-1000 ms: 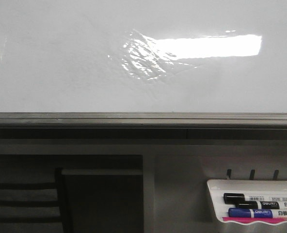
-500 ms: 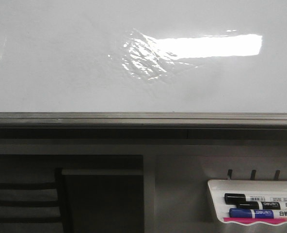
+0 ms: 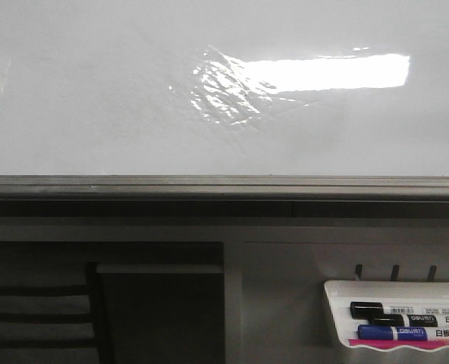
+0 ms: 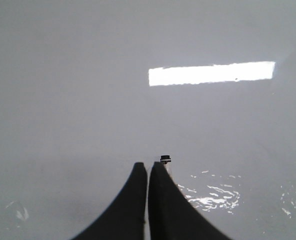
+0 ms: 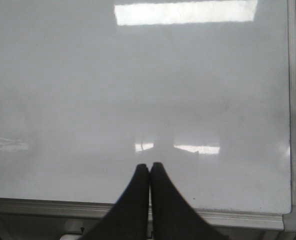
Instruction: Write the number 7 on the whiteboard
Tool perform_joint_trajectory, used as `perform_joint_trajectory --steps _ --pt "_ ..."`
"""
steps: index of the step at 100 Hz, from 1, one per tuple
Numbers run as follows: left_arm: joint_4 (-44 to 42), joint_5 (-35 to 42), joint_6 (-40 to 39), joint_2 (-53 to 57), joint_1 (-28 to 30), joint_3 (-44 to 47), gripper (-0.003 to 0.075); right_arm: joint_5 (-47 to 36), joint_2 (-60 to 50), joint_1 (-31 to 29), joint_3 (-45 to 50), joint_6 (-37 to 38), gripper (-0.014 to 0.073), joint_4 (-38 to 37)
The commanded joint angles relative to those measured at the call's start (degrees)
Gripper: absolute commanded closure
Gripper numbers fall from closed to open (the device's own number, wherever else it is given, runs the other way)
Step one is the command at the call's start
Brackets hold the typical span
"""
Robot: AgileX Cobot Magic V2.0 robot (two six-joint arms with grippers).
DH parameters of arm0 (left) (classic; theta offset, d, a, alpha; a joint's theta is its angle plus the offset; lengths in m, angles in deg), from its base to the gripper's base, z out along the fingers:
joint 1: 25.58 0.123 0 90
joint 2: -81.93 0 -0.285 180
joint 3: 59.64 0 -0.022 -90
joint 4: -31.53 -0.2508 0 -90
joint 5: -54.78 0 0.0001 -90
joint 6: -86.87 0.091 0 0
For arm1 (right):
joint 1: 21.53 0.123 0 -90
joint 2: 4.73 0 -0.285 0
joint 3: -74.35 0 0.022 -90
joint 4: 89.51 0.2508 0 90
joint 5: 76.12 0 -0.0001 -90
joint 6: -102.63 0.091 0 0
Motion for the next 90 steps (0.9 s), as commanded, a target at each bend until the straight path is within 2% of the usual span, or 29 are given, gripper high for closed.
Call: perform_joint_trajectory --steps 1,50,75,84,90 --pt "-0.01 2.91 -0.1 -2.42 0.2 -2.2 0.0741 -3.02 2.51 -0.38 -2.39 -0.85 0.0665 -0.48" --pt "0.23 1.96 -0.1 -4.01 0.2 -1.75 0.0741 -2.69 3.16 -0.38 -2.27 -0.85 0.0665 -0.48" --pt "0.37 -3.39 -0.1 -4.01 0.2 -1.75 0.0741 -2.7 3.16 -0.38 -2.27 -0.85 0.0661 -0.48" --pt "0.37 -3.94 -0.1 -4.01 0.2 -1.64 0.0739 -2.83 3.16 -0.38 -2.27 -0.85 0.0586 -0.48" --pt "0.37 -3.98 -0.1 -4.01 0.2 -1.64 0.0724 -2.83 3.16 -0.38 -2.27 -0.85 0.0454 -0.48"
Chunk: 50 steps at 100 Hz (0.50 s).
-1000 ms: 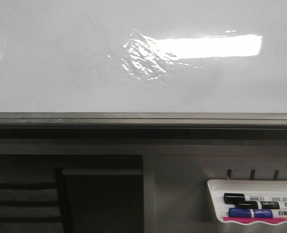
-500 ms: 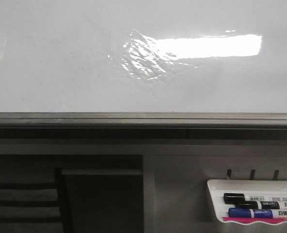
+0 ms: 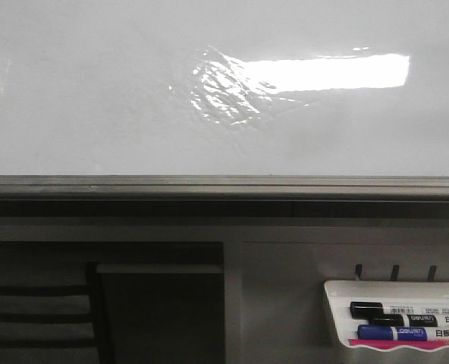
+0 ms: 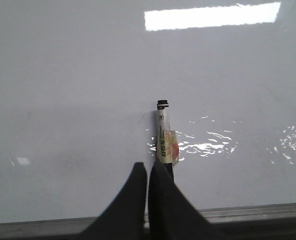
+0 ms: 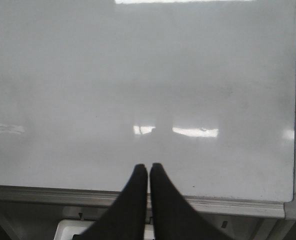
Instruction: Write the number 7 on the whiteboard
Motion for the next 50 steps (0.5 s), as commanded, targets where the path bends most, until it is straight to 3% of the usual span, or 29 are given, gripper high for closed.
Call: perform_joint_trajectory --steps 1,7,13,20,27,33,50 --pt "0.61 3.64 -0.1 -0.79 0.2 -1.6 0.0715 -4.18 0.86 -0.38 -1.91 -0.77 0.0437 -0.27" --pt "0.24 3.64 -0.1 -0.79 0.2 -1.6 0.0649 -4.18 0.86 -0.38 -1.91 -0.77 0.0283 -0.36" --pt "-0.71 3.64 -0.1 -0.79 0.2 -1.52 0.0529 -4.18 0.86 -0.38 -1.91 -0.77 0.0164 -0.36" --pt "-1.25 3.64 -0.1 -0.79 0.2 -1.52 0.0381 -4.18 0.86 -0.38 -1.91 -0.77 0.0099 -0.36" --pt "-1.25 3.9 -0.1 -0.79 0.2 -1.52 0.0262 -4.18 0.86 -0.38 -1.91 -0.77 0.0093 -0.36" --pt "-1.25 4.08 -0.1 -0.79 0.2 -1.52 0.0229 -4.18 0.86 -0.38 -1.91 -0.77 0.0093 -0.36" --pt "-0.9 4.08 -0.1 -0.79 0.2 -1.52 0.0227 -4.18 0.86 -0.38 -1.91 -0.77 0.0093 -0.36"
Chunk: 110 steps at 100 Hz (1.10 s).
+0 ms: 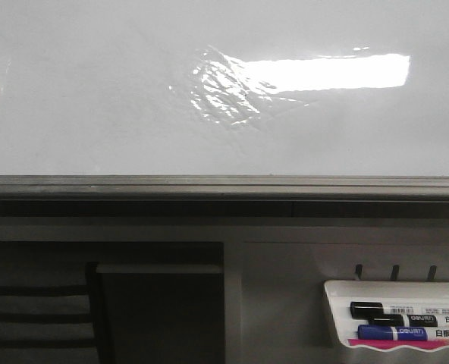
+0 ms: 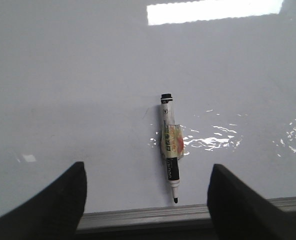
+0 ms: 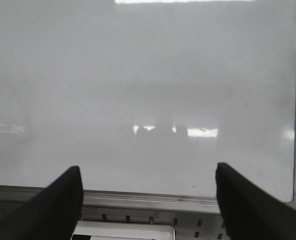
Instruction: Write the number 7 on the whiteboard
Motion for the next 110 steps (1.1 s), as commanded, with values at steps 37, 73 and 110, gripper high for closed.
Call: perform_joint_trajectory --steps 37,73,110 --pt "7.21 5.61 -0.1 -3.42 0.2 -1.62 0.0227 -4.54 0.86 -0.38 -1.91 -0.68 0.0093 0.38" --pt "7.21 6.77 1.68 -18.89 0.07 -1.62 0.0227 -4.54 0.86 -0.38 -1.91 -0.68 0.0093 2.63" --pt "9.12 12.56 2.82 -33.37 -4.31 -2.85 0.0227 -4.54 0.86 -0.38 -1.91 -0.68 0.0093 2.63"
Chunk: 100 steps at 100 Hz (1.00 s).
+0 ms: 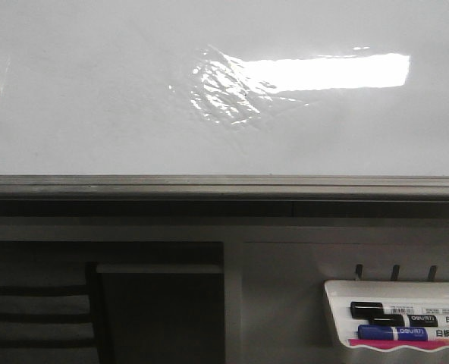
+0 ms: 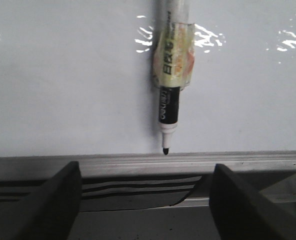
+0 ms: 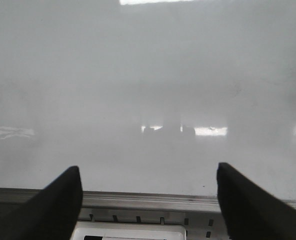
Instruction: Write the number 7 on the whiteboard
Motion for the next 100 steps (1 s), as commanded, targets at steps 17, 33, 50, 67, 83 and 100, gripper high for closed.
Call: perform_joint_trajectory --steps 17,33,50,67,83,100 --pt "0.0 15.02 1.16 -7.39 -4.69 -2.12 0.0227 -4.54 0.86 -0.38 -1.91 -0.68 0.0093 0.32" --pt "0.0 18.82 1.16 -12.12 -4.69 -2.68 0.0227 -4.54 0.86 -0.38 -1.91 -0.68 0.0093 0.32" --pt "0.0 21.34 1.16 -15.76 -4.69 -4.75 0.0227 -4.54 0.86 -0.38 -1.91 -0.68 0.0093 0.32" --pt "0.0 20.66 1.16 -18.29 -4.69 -6.31 0.0228 -4.54 0.86 -0.38 -1.91 -0.68 0.0093 0.32" --pt "0.0 20.65 1.16 -18.41 -4.69 -6.7 0.032 -4.54 0.86 -0.38 -1.91 -0.68 0.0093 0.32" --pt "0.0 20.65 1.16 -18.41 -4.69 -6.7 0.051 -4.54 0.86 -0.38 -1.91 -0.68 0.0093 0.32"
